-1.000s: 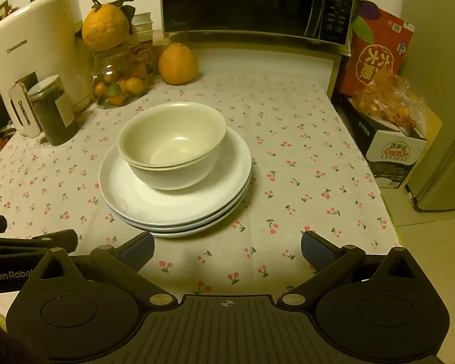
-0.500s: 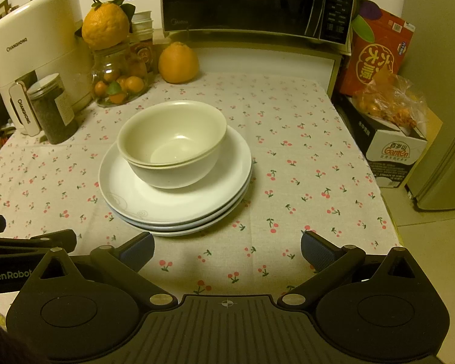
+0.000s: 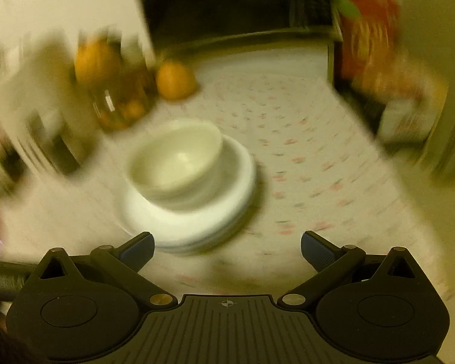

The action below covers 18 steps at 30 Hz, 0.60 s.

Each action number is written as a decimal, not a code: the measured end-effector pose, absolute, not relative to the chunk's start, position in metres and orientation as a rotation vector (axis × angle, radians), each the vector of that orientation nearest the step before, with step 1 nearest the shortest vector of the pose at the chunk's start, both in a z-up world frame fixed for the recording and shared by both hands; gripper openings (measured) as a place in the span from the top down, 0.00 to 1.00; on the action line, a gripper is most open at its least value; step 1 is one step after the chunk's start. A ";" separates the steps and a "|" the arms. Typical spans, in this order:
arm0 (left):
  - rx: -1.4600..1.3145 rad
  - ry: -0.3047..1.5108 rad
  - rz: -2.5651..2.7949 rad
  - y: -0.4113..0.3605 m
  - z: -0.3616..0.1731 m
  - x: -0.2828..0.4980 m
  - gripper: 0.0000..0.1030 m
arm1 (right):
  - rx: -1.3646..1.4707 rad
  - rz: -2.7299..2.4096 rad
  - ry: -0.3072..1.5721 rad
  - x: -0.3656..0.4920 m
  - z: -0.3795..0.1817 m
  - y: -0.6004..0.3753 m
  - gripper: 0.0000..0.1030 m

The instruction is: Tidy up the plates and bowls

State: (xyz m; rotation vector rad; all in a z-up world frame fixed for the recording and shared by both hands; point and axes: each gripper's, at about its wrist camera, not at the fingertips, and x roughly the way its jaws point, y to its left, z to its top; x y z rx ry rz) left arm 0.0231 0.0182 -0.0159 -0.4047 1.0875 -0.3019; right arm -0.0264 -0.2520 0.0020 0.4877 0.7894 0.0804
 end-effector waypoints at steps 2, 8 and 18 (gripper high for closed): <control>-0.256 0.950 -0.109 0.021 -0.002 0.014 0.01 | 0.610 0.087 0.787 -0.026 0.000 -0.267 0.00; -0.089 0.822 -0.027 0.004 0.014 -0.007 0.00 | 0.487 -0.002 0.742 -0.031 0.006 -0.265 0.00; -0.011 0.792 0.008 0.003 0.017 -0.002 0.00 | 0.346 -0.046 0.759 -0.024 0.005 -0.254 0.00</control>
